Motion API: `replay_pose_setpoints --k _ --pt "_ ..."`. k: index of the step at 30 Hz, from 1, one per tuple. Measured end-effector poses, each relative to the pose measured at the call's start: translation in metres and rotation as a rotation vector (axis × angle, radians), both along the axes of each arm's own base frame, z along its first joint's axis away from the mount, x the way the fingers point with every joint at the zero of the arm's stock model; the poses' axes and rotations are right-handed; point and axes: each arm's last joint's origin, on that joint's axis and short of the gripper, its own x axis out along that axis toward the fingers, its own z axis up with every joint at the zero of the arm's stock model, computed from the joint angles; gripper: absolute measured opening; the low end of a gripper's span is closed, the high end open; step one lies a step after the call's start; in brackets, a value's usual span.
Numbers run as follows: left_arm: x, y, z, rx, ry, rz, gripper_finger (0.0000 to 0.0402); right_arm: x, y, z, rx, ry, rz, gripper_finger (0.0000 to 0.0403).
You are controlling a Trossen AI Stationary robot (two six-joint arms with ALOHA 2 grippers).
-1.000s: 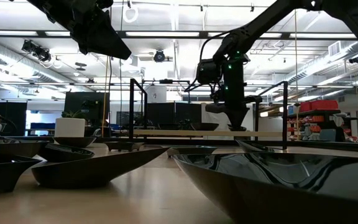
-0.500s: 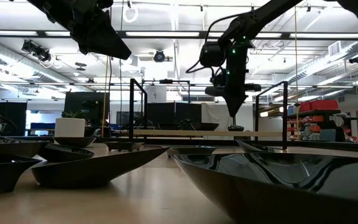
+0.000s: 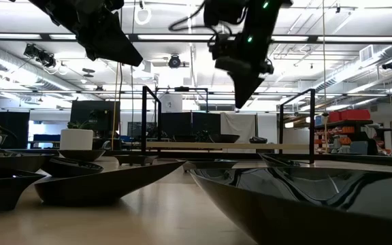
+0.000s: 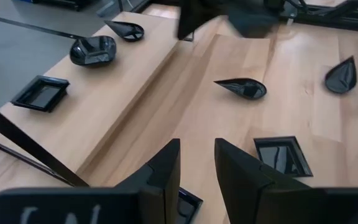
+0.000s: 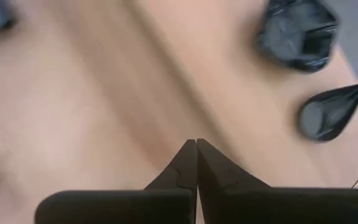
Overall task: Pick & Place Mini shaped plates
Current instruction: Stack the top black teardrop shape bowl on top of the other black teardrop shape bowl on the shelf
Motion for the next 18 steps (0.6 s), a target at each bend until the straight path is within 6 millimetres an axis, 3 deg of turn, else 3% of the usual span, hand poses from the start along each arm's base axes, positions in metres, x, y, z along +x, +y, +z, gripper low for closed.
replay_pose_setpoints --k 4,7,14,18 --pt "0.000 -0.001 0.000 -0.017 0.005 -0.025 0.0106 -0.008 0.044 -0.001 -0.024 0.049 0.039 0.0004" --pt "-0.001 -0.001 -0.001 -0.020 0.016 -0.026 0.0106 -0.019 0.064 -0.004 -0.071 0.118 0.062 0.0007" --pt "-0.001 -0.001 -0.003 -0.033 0.024 -0.017 0.0106 -0.062 0.064 -0.024 -0.066 0.148 -0.029 0.0008" --pt "-0.002 -0.003 -0.002 -0.032 0.024 -0.026 0.0106 -0.084 0.061 -0.029 0.045 -0.051 -0.093 0.0011"
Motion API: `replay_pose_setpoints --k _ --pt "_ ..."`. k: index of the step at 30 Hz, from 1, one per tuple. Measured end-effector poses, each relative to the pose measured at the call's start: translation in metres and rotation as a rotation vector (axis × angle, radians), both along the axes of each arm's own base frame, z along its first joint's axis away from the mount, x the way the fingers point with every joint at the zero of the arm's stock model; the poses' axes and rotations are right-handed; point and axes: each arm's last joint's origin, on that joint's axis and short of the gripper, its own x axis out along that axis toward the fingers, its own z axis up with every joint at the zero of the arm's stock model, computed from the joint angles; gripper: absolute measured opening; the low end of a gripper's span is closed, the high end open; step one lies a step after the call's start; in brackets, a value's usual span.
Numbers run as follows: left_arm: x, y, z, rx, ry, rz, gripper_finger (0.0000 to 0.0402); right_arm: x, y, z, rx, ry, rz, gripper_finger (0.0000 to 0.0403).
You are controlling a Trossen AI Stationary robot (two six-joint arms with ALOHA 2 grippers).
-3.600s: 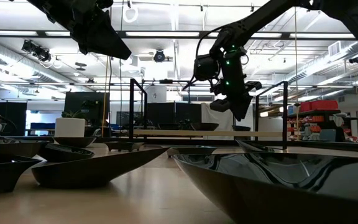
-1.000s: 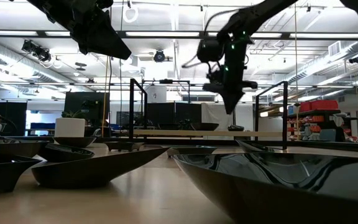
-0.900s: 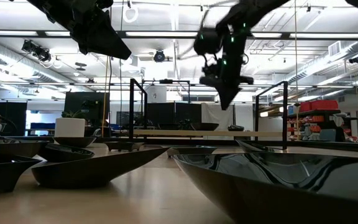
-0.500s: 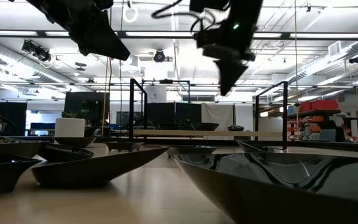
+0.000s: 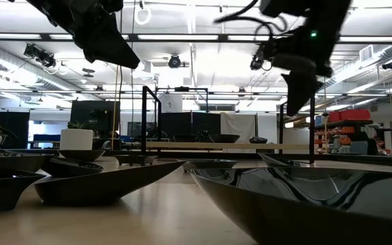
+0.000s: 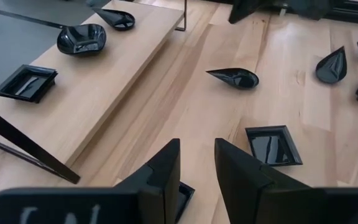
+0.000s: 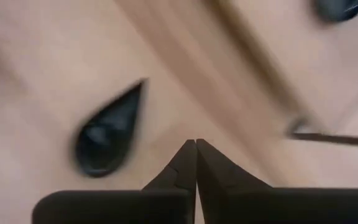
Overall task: Pick & Place Mini shaped plates
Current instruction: Stack the top black teardrop shape bowl on top of the other black teardrop shape bowl on the shelf
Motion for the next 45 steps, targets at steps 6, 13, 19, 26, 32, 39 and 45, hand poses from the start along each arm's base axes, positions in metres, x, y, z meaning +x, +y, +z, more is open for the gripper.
replay_pose_setpoints --k 6,13,19,26,32,39,45 --pt "0.000 0.000 0.000 0.001 -0.002 0.001 0.0106 -0.012 -0.005 -0.022 0.167 -0.252 -0.038 0.0049" --pt "0.000 0.000 0.000 0.001 -0.005 0.002 0.0106 -0.014 -0.005 -0.058 0.237 -0.332 0.003 0.0114" --pt "0.000 0.000 0.001 0.000 -0.009 0.002 0.0106 -0.015 -0.008 -0.072 0.156 -0.293 -0.021 0.0125" --pt "0.000 0.000 0.001 0.000 -0.010 0.004 0.0106 -0.009 -0.007 -0.085 0.155 -0.263 0.017 0.0101" --pt "0.000 0.000 0.001 0.000 -0.011 0.004 0.0106 -0.005 -0.006 -0.091 0.153 -0.272 0.025 0.0061" --pt "0.000 0.000 0.001 0.001 -0.011 0.006 0.0106 0.003 -0.005 -0.083 0.158 -0.310 0.027 0.0006" --pt "0.000 0.000 0.001 0.001 -0.011 0.006 0.0106 0.027 -0.004 -0.045 0.095 -0.343 -0.042 0.0004"
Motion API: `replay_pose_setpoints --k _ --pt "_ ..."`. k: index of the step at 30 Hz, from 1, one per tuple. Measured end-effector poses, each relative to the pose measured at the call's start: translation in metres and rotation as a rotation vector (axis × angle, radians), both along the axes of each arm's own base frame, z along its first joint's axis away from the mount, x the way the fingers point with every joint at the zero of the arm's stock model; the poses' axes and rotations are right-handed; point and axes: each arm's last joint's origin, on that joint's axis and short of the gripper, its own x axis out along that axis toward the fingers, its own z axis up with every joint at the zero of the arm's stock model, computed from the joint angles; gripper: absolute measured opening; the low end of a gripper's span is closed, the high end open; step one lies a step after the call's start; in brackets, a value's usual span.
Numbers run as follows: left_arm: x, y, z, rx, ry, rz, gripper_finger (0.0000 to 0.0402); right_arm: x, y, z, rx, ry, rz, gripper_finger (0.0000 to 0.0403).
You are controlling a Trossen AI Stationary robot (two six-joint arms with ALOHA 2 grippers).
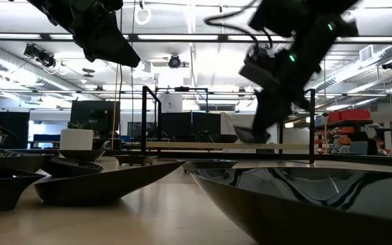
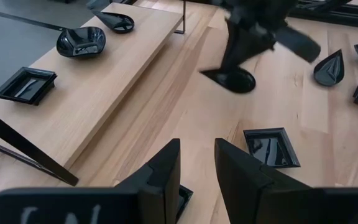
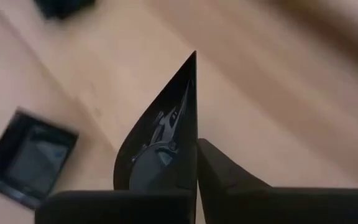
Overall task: Pick & Place Mini shaped plates
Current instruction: Stack the top black teardrop shape bowl on top of the other black teardrop shape bowl on the shelf
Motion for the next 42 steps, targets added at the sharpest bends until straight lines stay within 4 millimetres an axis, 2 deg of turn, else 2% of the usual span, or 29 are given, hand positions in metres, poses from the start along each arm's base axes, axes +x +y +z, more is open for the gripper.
replay_pose_setpoints --k 3,6,9,13,18,23,32,42 --pt "0.000 0.000 0.000 0.000 0.000 0.000 0.0106 0.010 -0.006 0.029 -0.070 0.020 -0.070 0.0004" --pt "0.000 0.000 0.000 0.000 0.000 0.000 0.0106 0.016 -0.022 0.057 -0.147 0.057 -0.142 0.0002" --pt "0.000 0.000 0.000 0.000 0.000 0.000 0.0106 0.019 -0.049 0.078 -0.208 0.097 -0.199 0.0002" --pt "0.000 0.000 0.000 0.000 0.000 0.000 0.0106 0.014 -0.101 0.090 -0.241 0.161 -0.270 0.0001" --pt "0.000 0.000 0.000 0.000 0.000 0.000 0.0106 0.002 -0.160 0.083 -0.220 0.235 -0.346 0.0001" --pt "0.000 0.001 0.000 0.011 -0.002 0.015 0.0106 0.003 -0.192 0.064 -0.188 0.271 -0.335 0.0001" --pt "0.000 0.001 0.000 0.014 -0.004 0.021 0.0106 0.004 -0.208 0.038 -0.159 0.356 -0.362 0.0000" --pt "0.000 0.001 0.000 0.015 -0.004 0.023 0.0106 0.003 -0.211 0.034 -0.164 0.367 -0.403 0.0000"
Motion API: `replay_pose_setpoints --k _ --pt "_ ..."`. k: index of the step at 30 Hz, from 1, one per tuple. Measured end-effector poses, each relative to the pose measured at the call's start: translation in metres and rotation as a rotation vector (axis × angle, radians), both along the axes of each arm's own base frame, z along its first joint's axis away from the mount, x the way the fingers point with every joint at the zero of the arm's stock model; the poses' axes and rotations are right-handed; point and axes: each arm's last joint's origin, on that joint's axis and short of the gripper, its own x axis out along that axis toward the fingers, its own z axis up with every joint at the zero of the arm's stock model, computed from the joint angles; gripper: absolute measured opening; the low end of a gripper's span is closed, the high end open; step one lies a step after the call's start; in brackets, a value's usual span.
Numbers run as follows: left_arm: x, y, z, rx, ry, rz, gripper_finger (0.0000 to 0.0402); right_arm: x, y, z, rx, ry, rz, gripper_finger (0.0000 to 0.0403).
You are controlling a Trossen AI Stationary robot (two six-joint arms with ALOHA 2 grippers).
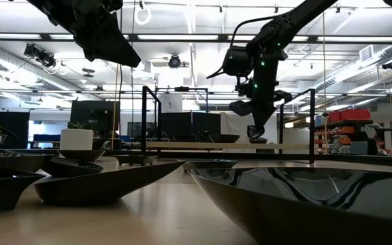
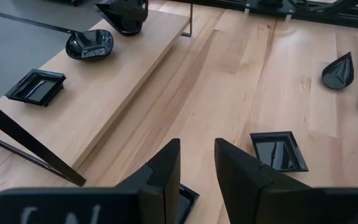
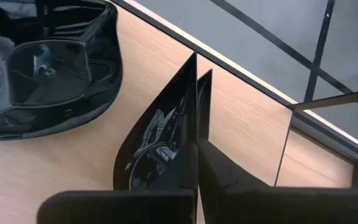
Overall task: Pick & Place Mini shaped plates
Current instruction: Stack the top black teardrop shape bowl on top of the other black teardrop shape bowl on the shelf
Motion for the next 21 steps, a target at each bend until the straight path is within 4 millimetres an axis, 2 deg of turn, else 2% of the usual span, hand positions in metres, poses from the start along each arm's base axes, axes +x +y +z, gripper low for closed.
replay_pose_setpoints --k 21 --pt "0.0000 -0.0001 0.0000 0.000 0.000 -0.001 0.0106 -0.0030 -0.0043 -0.0003 0.009 -0.018 -0.037 0.0012"
